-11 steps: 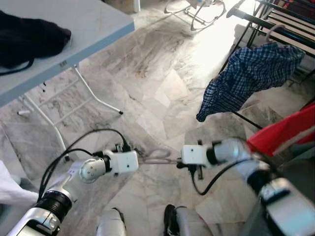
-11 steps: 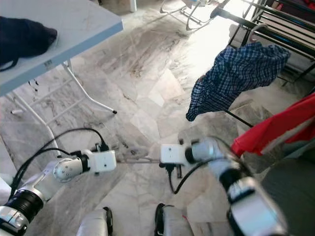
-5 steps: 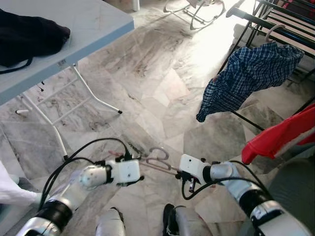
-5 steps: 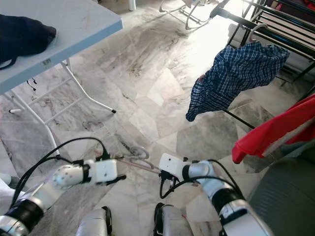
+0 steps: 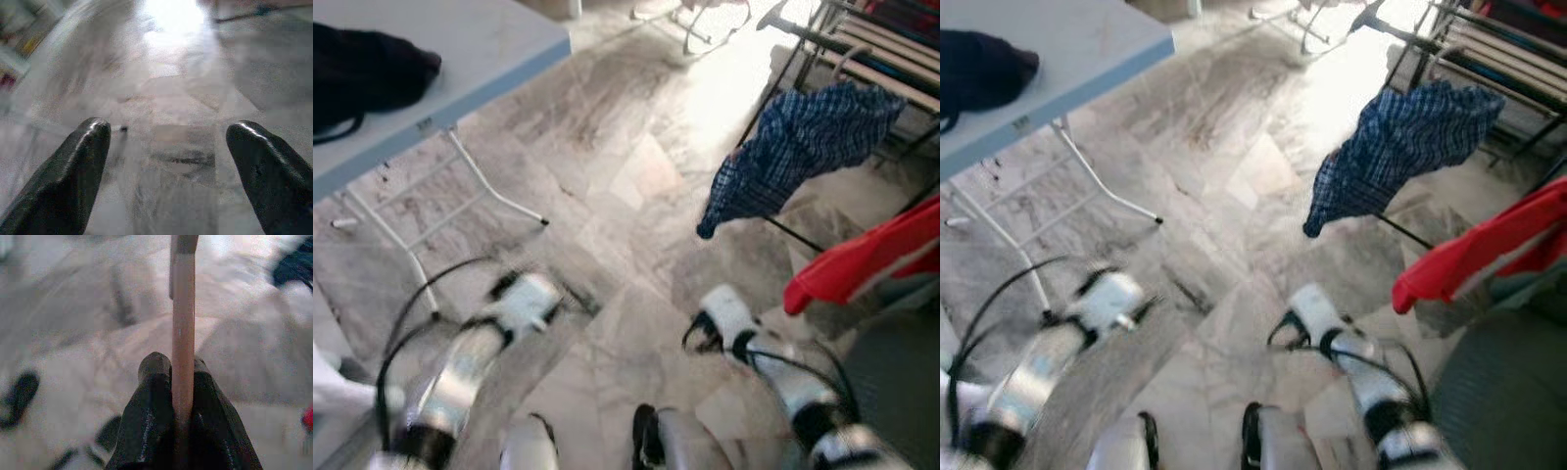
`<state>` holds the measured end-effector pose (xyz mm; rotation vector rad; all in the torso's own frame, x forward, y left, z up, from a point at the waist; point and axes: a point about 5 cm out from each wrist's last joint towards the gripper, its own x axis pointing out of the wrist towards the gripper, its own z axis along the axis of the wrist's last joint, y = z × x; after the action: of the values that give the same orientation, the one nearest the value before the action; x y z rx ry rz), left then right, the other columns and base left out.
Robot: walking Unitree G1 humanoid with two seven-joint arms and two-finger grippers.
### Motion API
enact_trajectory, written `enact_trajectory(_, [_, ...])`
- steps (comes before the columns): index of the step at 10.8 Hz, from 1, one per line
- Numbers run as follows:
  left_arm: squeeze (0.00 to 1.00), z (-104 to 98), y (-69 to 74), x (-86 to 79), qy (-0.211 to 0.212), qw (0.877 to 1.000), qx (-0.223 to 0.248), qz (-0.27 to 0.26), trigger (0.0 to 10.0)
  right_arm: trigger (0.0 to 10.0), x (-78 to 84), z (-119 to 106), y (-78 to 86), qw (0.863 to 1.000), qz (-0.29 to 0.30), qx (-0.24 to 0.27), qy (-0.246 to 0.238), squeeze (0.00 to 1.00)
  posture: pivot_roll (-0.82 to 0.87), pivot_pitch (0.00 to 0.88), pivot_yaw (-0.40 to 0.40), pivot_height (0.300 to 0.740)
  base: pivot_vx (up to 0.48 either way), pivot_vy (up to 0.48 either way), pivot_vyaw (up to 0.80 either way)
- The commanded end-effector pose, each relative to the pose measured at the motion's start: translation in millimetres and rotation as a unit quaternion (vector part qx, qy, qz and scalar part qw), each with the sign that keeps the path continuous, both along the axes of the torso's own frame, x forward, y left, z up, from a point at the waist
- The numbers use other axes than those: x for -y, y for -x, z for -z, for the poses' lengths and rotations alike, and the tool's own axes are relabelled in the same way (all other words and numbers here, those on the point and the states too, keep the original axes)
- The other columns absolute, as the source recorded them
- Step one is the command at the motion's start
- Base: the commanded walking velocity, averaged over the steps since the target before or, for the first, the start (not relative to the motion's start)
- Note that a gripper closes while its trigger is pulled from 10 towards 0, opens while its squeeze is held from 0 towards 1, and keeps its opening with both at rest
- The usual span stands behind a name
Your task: Hang hanger
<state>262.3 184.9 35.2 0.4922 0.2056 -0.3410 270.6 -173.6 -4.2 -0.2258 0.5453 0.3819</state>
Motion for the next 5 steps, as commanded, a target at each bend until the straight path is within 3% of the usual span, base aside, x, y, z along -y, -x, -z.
enact_trajectory(1, [0.0,-2.8,1.9,-7.7,0.05,0.997,0.008,-0.059,10.0,0.0,7.6,-5.8,-2.0,0.995,0.084,0.02,-0.041,0.0,0.01,0.162,-0.092,0.74,0.0,0.0,0.0])
enact_trajectory(2, [0.0,-6.1,0.9,-5.8,0.091,0.993,0.019,-0.078,10.0,4.4,9.1,-7.3,-1.6,0.992,0.117,0.03,-0.046,0.0,0.01,0.153,-0.095,0.74,0.0,0.0,0.0])
enact_trajectory(3, [0.0,-8.8,-2.2,-3.2,0.104,0.991,0.028,-0.077,10.0,10.0,8.5,-7.2,0.0,0.99,0.128,0.033,-0.046,0.0,0.01,0.143,-0.094,0.74,0.0,0.424,0.0])
enact_trajectory(5, [0.0,-14.1,-15.0,-5.2,0.114,0.989,0.029,-0.084,10.0,10.0,10.5,-8.8,2.3,0.987,0.147,0.031,-0.05,0.0,0.01,0.133,-0.094,0.74,0.0,0.458,-0.71])
